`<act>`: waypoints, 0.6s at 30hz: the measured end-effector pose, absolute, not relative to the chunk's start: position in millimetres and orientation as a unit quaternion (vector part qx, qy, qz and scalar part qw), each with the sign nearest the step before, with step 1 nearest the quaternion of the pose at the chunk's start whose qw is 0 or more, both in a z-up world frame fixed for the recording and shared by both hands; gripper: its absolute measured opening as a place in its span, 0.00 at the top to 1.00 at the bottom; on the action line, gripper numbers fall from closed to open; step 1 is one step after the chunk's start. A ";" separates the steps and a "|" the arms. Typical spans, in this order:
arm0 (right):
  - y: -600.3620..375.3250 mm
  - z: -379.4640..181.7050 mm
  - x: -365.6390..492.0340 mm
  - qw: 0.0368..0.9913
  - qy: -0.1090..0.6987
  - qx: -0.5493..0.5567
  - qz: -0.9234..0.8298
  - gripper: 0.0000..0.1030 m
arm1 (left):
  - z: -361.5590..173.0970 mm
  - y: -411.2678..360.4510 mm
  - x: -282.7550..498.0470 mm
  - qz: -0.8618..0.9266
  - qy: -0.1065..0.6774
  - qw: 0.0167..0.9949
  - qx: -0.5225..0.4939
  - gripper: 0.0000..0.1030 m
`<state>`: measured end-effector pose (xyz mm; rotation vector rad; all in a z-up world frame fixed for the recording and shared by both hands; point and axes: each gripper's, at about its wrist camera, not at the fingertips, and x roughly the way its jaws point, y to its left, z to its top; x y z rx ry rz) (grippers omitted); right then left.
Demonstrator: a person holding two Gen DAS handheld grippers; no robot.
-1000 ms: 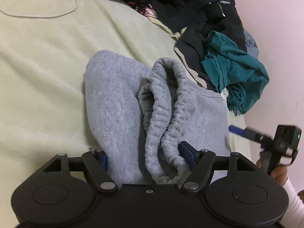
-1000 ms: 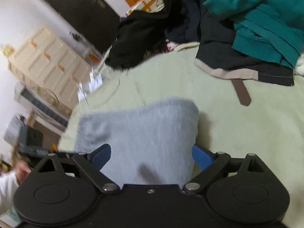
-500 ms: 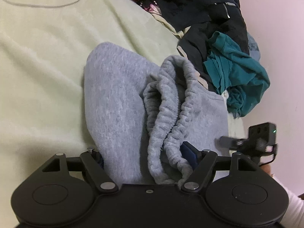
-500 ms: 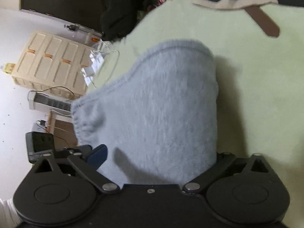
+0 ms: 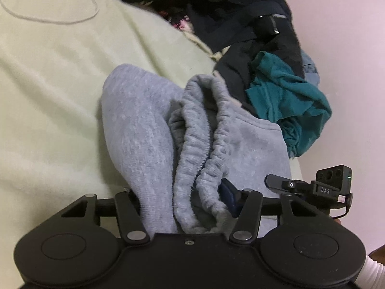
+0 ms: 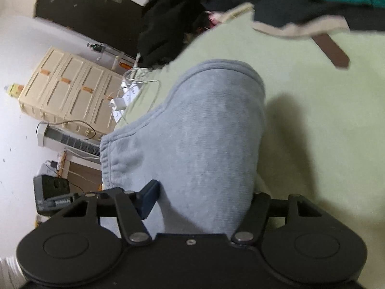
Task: Fold clothes
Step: 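Lift and carry the grey bundle with both tools toward the bed's wall edge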
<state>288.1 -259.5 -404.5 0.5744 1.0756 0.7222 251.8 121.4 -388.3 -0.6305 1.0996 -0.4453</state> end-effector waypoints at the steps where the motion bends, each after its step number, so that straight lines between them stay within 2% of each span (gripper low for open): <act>1: -259.6 -400.0 286.2 0.762 0.489 0.265 0.332 0.38 | -384.0 121.6 250.5 -0.207 0.506 0.785 -0.292 0.42; 11: -269.3 -348.7 276.9 0.784 0.436 0.283 0.337 0.38 | -319.0 113.2 247.7 -0.236 0.458 0.811 -0.279 0.44; 18: -310.6 -312.7 258.7 0.819 0.390 0.283 0.310 0.38 | -289.8 72.9 267.0 -0.283 0.440 0.813 -0.257 0.44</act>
